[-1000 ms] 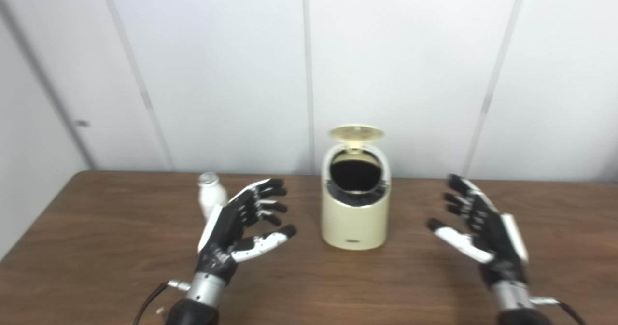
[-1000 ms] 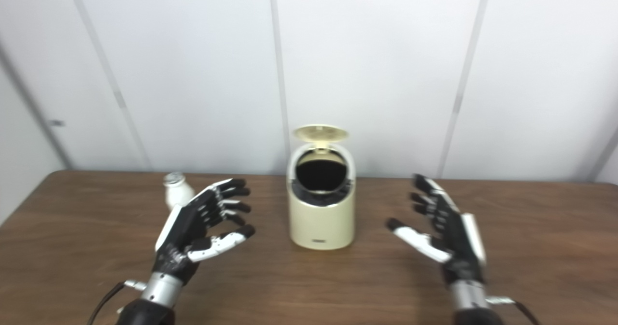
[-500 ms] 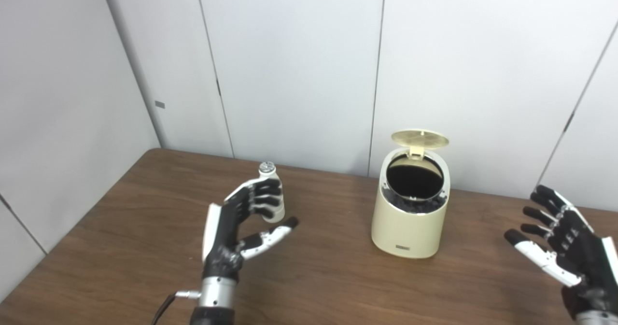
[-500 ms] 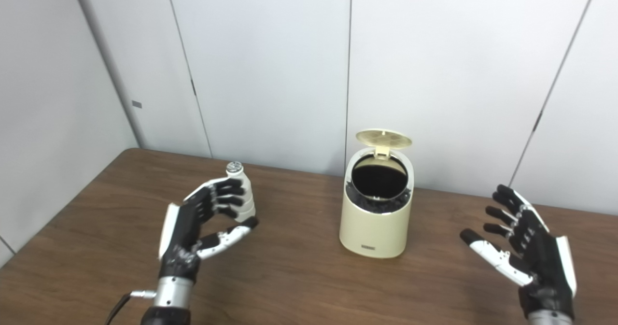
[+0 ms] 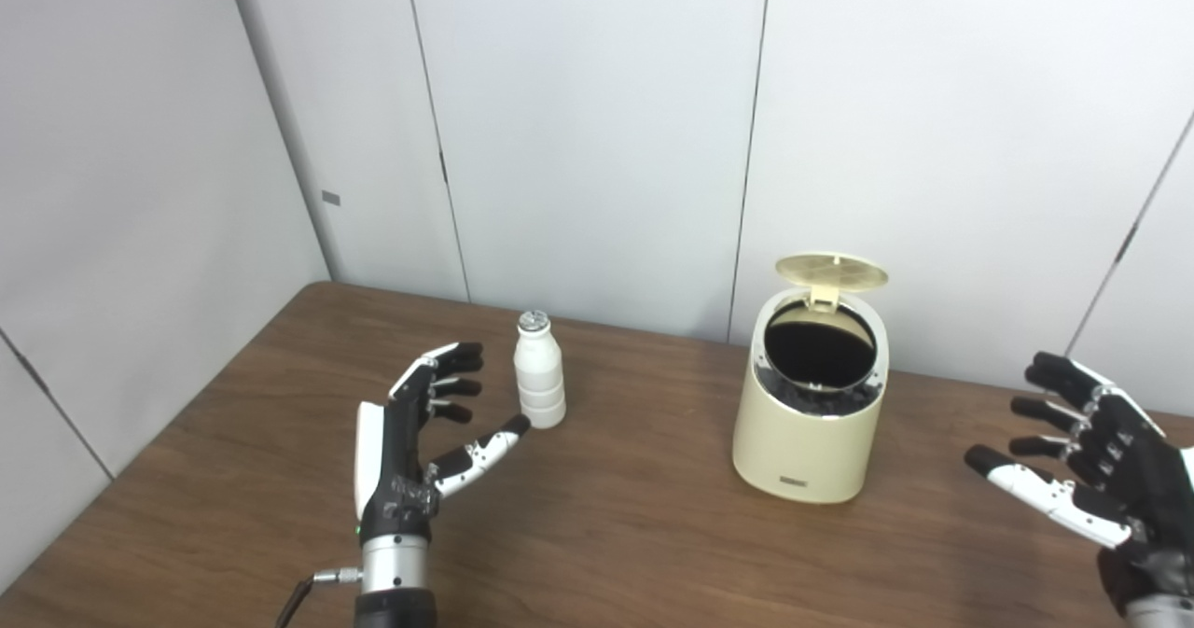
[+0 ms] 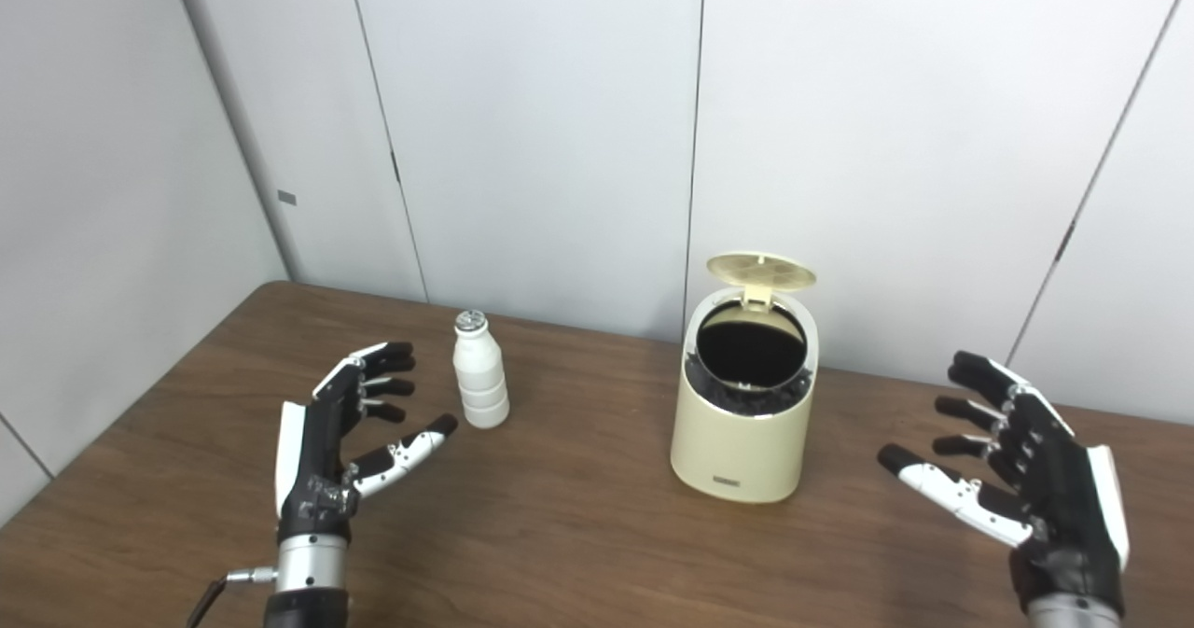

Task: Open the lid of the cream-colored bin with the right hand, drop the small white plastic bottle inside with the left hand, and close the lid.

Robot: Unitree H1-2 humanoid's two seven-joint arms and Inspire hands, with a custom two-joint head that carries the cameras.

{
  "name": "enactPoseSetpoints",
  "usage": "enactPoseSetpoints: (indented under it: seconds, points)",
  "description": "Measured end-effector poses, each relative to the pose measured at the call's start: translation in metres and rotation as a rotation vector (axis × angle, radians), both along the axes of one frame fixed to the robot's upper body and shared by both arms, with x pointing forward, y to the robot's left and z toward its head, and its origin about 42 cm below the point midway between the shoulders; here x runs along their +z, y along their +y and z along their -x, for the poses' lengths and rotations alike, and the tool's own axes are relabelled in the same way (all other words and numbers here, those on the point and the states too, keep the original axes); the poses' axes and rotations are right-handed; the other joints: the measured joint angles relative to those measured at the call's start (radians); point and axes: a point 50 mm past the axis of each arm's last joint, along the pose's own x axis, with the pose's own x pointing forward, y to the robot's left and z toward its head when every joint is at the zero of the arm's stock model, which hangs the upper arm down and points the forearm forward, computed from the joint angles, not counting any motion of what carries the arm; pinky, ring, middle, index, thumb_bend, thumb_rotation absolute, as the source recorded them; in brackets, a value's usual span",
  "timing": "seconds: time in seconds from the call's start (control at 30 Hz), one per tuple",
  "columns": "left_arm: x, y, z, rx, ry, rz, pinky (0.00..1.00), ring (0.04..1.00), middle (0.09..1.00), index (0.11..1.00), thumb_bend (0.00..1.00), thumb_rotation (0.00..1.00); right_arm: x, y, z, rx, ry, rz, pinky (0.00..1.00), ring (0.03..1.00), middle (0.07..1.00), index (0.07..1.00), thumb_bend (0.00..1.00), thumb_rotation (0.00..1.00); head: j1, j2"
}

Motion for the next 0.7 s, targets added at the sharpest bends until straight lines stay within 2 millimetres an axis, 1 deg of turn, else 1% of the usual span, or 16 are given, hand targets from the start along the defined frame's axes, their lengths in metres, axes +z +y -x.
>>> enactPoseSetpoints:
  seconds: [0.07,0.1,0.3,0.4,0.47,0.6,0.7]
  points:
    - [-0.002,0.001,-0.002,0.009,0.004,0.002,0.56,0.69,0.751,0.744,0.69,0.0,0.0,0.001,0.0,0.001,0.01,-0.001,0.57,0.739,0.811,0.786,0.71,0.08,-0.003,0.003]
    - [-0.003,0.001,-0.005,0.009,0.007,0.002,0.58,0.714,0.773,0.765,0.69,0.02,0.002,0.002,0.001,0.001,0.01,0.0,0.59,0.746,0.817,0.791,0.7,0.06,-0.003,0.003]
    - [-0.007,0.009,-0.02,0.001,0.041,-0.018,0.63,0.761,0.813,0.832,0.73,0.06,0.005,0.005,0.003,0.006,0.0,0.003,0.62,0.762,0.826,0.8,0.67,0.02,-0.015,0.003]
    - [-0.01,0.013,-0.027,0.001,0.07,-0.027,0.69,0.773,0.818,0.843,0.75,0.07,0.007,0.008,0.004,0.009,0.006,-0.001,0.65,0.786,0.841,0.805,0.66,0.0,-0.021,0.0]
    - [-0.013,0.015,-0.031,0.004,0.097,-0.024,0.71,0.776,0.817,0.842,0.76,0.07,0.01,0.01,0.006,0.012,0.004,-0.004,0.67,0.799,0.853,0.809,0.65,0.0,-0.023,0.0]
    - [-0.018,0.018,-0.039,0.0,0.129,-0.031,0.71,0.77,0.805,0.835,0.77,0.07,0.01,0.011,0.006,0.014,0.014,-0.007,0.71,0.819,0.873,0.823,0.64,0.0,-0.028,0.0]
    - [-0.022,0.02,-0.047,-0.002,0.151,-0.036,0.71,0.766,0.796,0.828,0.78,0.07,0.013,0.011,0.009,0.013,0.006,-0.004,0.7,0.811,0.867,0.822,0.64,0.0,-0.034,0.002]
